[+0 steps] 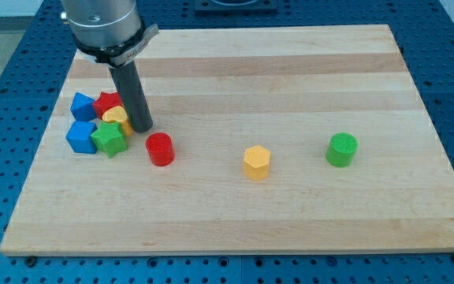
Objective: Push the red circle to the bottom of the board
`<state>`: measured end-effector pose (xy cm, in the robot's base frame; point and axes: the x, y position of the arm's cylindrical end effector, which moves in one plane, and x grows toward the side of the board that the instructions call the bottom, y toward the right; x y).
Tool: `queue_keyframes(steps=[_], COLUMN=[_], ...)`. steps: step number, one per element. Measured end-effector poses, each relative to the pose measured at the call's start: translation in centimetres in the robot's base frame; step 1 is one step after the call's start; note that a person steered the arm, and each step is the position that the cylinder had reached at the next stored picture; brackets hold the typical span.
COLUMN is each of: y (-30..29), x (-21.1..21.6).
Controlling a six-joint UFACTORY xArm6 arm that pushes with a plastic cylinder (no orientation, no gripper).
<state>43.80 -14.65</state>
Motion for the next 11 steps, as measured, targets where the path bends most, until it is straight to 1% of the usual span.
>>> queue_keyframes(steps=[1,3,4,5,6,7,8,11], y=[1.1,1.6,2.2,2.2,3.9,4.3,5.6,5.6], x=[2.1,2.1,3.9,0.8,2.2,2.6,6.1,7.9])
